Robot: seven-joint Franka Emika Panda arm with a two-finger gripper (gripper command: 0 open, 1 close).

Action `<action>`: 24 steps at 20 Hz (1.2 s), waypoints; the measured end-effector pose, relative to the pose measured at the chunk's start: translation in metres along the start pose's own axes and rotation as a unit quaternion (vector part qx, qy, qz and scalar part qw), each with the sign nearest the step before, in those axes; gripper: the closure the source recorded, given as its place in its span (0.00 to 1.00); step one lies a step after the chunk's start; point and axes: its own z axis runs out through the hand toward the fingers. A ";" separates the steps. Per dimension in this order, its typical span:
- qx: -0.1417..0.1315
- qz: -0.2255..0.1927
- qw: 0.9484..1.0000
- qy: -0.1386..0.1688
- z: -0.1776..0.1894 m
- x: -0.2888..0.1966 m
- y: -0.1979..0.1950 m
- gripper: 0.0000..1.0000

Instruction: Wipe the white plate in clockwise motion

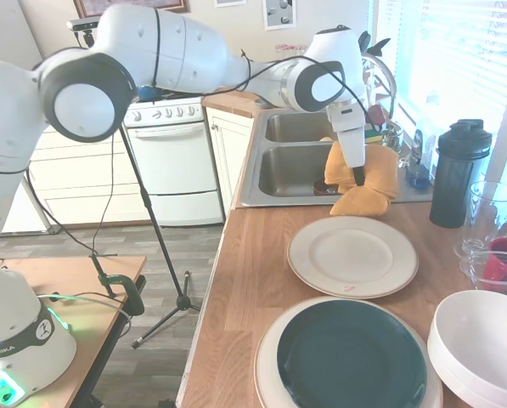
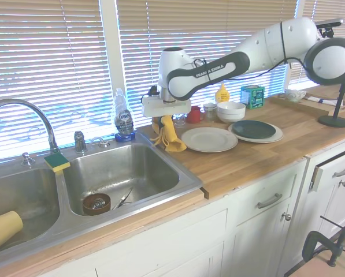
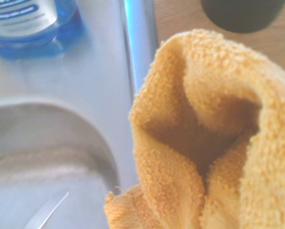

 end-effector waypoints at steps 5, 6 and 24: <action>-0.024 -0.015 0.999 0.035 0.046 0.017 -0.006 1.00; -0.028 -0.022 0.998 0.046 0.047 0.015 -0.007 1.00; -0.048 -0.145 0.974 0.165 0.057 -0.048 -0.016 0.00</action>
